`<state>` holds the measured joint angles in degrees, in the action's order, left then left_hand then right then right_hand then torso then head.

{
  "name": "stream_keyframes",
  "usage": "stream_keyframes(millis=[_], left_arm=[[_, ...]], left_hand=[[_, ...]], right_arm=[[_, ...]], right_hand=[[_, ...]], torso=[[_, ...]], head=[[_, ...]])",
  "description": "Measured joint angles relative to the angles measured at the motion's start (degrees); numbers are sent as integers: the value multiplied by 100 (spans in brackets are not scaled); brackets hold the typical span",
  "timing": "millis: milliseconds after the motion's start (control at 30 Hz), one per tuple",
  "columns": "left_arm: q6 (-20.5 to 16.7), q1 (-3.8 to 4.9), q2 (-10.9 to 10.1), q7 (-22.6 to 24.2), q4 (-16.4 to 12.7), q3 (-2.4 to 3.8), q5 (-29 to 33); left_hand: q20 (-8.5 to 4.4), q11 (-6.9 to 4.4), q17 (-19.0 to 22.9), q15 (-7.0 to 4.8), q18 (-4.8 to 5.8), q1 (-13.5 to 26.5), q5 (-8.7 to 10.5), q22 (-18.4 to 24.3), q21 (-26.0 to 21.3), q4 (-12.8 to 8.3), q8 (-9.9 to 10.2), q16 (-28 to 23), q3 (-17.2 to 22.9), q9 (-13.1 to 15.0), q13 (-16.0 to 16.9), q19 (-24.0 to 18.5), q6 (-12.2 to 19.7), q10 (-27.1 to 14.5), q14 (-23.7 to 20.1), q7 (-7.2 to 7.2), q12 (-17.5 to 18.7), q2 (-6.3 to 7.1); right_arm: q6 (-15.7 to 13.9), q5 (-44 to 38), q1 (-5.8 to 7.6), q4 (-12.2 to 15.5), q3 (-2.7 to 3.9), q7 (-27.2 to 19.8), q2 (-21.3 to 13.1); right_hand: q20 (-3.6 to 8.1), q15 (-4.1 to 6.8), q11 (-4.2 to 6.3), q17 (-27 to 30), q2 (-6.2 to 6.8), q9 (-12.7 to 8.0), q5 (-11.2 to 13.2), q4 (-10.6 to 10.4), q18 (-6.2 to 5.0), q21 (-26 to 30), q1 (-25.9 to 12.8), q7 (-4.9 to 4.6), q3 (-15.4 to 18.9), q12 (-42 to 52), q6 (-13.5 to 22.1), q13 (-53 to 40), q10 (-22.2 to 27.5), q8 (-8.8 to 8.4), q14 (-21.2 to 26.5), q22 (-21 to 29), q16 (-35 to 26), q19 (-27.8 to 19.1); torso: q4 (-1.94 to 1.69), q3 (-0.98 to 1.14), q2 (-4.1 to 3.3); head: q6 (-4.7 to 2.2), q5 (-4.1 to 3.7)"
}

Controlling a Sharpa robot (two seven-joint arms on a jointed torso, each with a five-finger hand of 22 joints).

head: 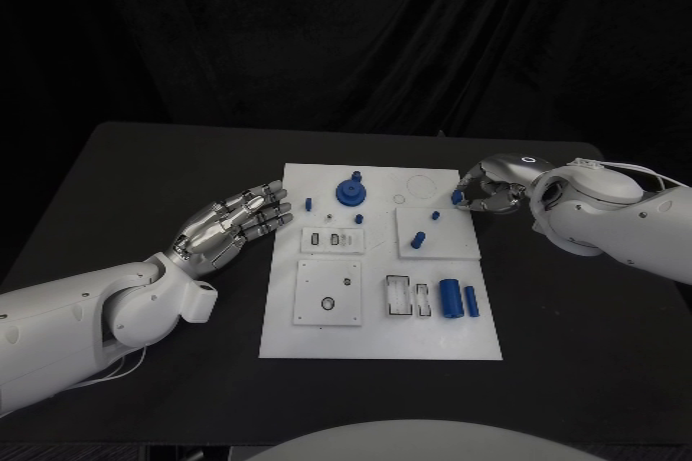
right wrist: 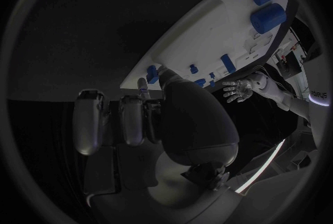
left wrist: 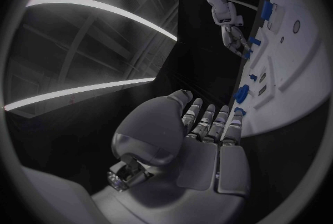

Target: Assemble the parts on the task board

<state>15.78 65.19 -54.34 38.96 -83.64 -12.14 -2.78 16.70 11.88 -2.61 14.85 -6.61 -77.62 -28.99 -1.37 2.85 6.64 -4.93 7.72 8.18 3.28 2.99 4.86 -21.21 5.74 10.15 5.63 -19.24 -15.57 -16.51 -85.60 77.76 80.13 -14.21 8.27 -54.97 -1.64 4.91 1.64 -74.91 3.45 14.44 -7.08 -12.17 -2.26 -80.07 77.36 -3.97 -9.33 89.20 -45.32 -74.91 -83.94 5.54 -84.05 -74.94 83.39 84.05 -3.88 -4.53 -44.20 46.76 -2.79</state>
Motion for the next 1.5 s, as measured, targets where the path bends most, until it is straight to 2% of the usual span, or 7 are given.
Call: stream_keyframes(millis=[433, 633, 933, 1100, 1433, 1500], left_arm=[[19, -21, 17, 0, 32, -1, 0], [26, -24, 25, 0, 41, -1, 0], [30, -30, 30, 0, 63, 0, 0], [34, -32, 43, 0, 71, 0, 0], [45, -40, 57, 0, 83, 0, 0], [47, -41, 57, 0, 85, 0, 0]], left_hand=[[0, 0, 1, 0, 0, 23, 0, 0, 0, 0, 0, 0, 0, 0, 0, 0, 0, 0, 0, 0, 0, -23], [0, 0, 1, 0, 0, 23, 0, 1, 0, 16, 0, 0, 15, -1, -1, 0, 0, 0, 0, 0, 0, -23], [0, 0, 1, 21, 0, 46, 0, 1, 0, 0, 0, 0, 31, -1, -1, 0, 2, 0, -21, -2, 0, 0], [0, 0, 1, 21, 0, 46, 0, 1, 0, 16, 0, 0, 47, -1, -1, 0, 42, 0, -21, 0, 0, 0], [0, 0, 1, 21, 0, 46, 0, 1, 0, 16, 0, 0, 47, -1, -1, 0, 42, 0, -21, 0, 0, 0], [0, 0, 1, 21, 0, 46, 0, 1, 0, 16, 0, 0, 47, -1, -1, 0, 42, 0, -21, 0, 0, 0]], right_arm=[[12, 3, -24, -179, -1, 39, 177], [22, 3, -43, -226, -1, 41, 204], [13, 3, -74, -230, 15, 36, 211], [5, 3, -77, -245, 17, 17, 236], [-6, 3, -81, -296, 19, -30, 293], [-16, 3, -83, -300, 19, -33, 303]], right_hand=[[0, 0, 0, 0, -44, -5, -66, 2, 0, 120, 91, 1, -2, -39, -42, 0, 0, 22, 0, 1, -127, 0], [0, 0, 0, 0, -51, -5, -66, 16, 1, 154, 132, 1, -16, -39, -41, 0, 0, 45, 0, 1, -152, 0], [0, 0, 0, 0, -3, -27, -69, 74, 1, 175, 178, 1, -8, -61, -41, 0, 0, 45, 0, 2, -159, 0], [0, 0, -1, 0, -15, -26, -69, 98, 0, 175, 213, 63, 16, -61, -103, 0, 0, 74, 0, 2, -182, 0], [0, 0, 0, 0, 15, -23, -69, 115, 1, 288, 242, 63, 33, -85, -103, 0, 0, 74, 0, 3, -266, 0], [0, 0, 0, 0, 3, -21, -139, 155, 1, 292, 305, 94, 23, -85, -157, -1, 0, 100, 0, 3, -288, 0]], torso=[[2, 0, 1], [10, 4, 0], [4, 5, -3], [2, 4, -3], [2, 4, -3], [2, 4, -3]], head=[[7, -9], [24, 13], [40, 5], [54, 2], [73, -5], [74, -5]])
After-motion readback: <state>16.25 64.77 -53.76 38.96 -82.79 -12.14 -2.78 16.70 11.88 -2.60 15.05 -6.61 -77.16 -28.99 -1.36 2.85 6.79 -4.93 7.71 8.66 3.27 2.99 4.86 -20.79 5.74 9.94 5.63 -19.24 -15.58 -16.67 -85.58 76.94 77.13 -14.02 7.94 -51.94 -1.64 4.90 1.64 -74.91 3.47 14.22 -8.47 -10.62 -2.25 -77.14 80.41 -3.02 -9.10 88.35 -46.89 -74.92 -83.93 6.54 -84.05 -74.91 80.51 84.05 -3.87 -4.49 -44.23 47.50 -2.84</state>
